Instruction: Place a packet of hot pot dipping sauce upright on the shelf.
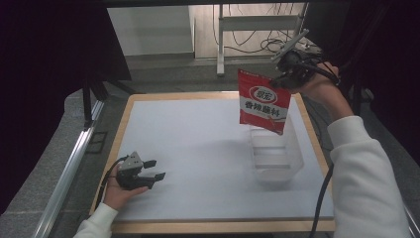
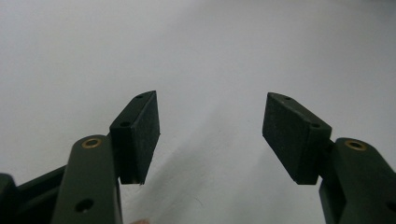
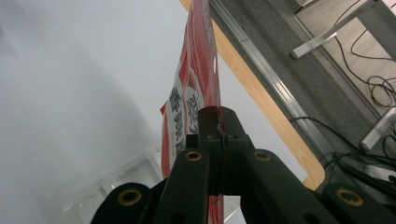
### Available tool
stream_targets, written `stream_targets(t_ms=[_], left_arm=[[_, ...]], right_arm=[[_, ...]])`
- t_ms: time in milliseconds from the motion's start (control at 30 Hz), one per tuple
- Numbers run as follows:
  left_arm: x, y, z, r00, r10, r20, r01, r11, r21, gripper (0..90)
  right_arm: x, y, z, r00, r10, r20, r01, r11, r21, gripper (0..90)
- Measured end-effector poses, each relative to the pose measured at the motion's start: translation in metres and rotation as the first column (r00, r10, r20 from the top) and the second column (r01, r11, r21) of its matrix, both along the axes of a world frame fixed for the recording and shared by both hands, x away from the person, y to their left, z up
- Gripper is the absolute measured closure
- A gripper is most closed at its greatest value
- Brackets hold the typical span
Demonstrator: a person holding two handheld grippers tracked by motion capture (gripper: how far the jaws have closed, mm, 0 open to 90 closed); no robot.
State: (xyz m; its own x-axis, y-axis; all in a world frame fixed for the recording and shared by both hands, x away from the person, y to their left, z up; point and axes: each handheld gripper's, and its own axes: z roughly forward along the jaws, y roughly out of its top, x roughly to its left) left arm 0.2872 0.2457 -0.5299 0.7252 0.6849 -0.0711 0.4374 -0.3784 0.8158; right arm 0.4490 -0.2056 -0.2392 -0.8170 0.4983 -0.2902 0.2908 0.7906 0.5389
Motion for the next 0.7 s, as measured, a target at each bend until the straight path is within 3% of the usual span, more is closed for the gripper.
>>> stream_targets(t_ms=[700], left_arm=[[0.0, 0.002, 0.0, 0.9999, 0.017, 0.003, -0.017, 0.9998, 0.009, 36.1]], right_arm=[[0.028, -0.037, -0.015, 0.9994, 0.025, -0.026, -0.024, 0.999, 0.032, 88.9]])
